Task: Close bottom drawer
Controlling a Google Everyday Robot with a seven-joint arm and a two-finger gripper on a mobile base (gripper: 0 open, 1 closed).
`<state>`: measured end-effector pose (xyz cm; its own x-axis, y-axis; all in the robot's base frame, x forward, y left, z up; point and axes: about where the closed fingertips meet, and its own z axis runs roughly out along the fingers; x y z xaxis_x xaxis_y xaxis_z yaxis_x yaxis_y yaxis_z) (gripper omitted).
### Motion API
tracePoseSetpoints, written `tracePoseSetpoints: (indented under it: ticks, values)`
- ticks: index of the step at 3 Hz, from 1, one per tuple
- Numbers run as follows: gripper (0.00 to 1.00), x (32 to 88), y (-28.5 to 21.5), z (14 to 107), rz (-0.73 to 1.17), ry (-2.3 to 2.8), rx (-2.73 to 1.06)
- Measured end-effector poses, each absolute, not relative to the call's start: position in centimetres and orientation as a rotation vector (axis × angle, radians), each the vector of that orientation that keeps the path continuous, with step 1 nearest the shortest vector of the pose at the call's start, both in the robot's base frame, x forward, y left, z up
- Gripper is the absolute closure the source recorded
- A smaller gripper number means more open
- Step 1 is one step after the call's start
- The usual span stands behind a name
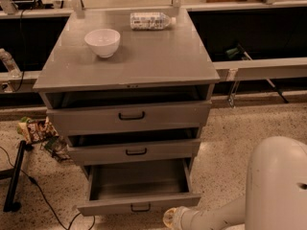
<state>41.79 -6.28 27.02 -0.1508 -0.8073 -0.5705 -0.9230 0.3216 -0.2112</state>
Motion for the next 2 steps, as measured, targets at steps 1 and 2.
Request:
tracePoseSetpoints:
  ticks: [1, 2]
  values:
    - [1.00, 42.5, -6.6, 24.4, 0.245, 1.986, -1.487]
    - [1.00, 44.3, -6.3, 21.1, 0.243, 1.961, -1.441]
